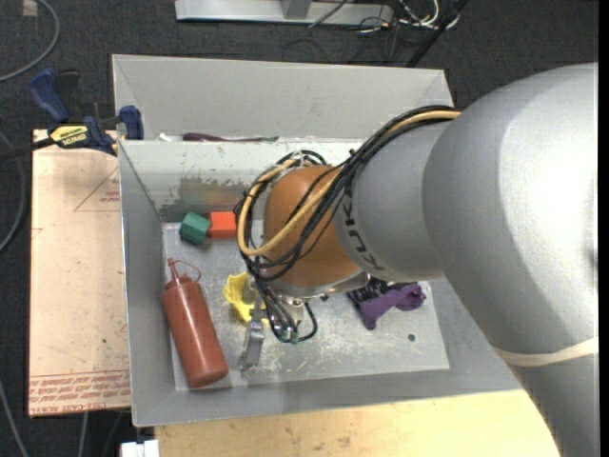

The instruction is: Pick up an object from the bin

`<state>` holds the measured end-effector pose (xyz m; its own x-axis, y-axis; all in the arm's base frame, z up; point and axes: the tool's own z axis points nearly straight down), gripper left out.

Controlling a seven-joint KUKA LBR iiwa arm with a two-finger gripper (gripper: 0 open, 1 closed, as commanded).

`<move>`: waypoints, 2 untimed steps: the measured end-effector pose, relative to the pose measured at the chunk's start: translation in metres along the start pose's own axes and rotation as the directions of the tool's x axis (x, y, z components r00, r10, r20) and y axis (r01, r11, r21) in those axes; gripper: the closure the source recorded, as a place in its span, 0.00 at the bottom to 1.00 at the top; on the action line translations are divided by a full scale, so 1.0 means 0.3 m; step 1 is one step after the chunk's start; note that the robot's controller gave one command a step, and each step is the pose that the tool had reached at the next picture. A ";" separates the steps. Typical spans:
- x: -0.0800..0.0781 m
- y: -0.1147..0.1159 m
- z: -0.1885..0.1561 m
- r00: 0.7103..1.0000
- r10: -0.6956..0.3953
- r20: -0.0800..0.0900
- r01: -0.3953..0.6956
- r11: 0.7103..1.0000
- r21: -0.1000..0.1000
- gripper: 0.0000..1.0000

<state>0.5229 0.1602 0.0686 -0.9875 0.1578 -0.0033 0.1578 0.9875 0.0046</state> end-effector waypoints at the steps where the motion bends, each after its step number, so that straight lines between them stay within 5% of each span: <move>1: 0.012 0.017 -0.003 0.986 -0.167 0.000 0.167 0.986 0.001 0.00; 2: -0.001 0.003 -0.001 1.000 0.000 0.001 0.000 1.000 -0.002 1.00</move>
Offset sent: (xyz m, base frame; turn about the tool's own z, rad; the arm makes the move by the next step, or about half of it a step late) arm 0.0000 0.0000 0.0000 0.0000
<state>0.5233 0.1611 0.0688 -0.9875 0.1574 -0.0044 0.1574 0.9875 0.0067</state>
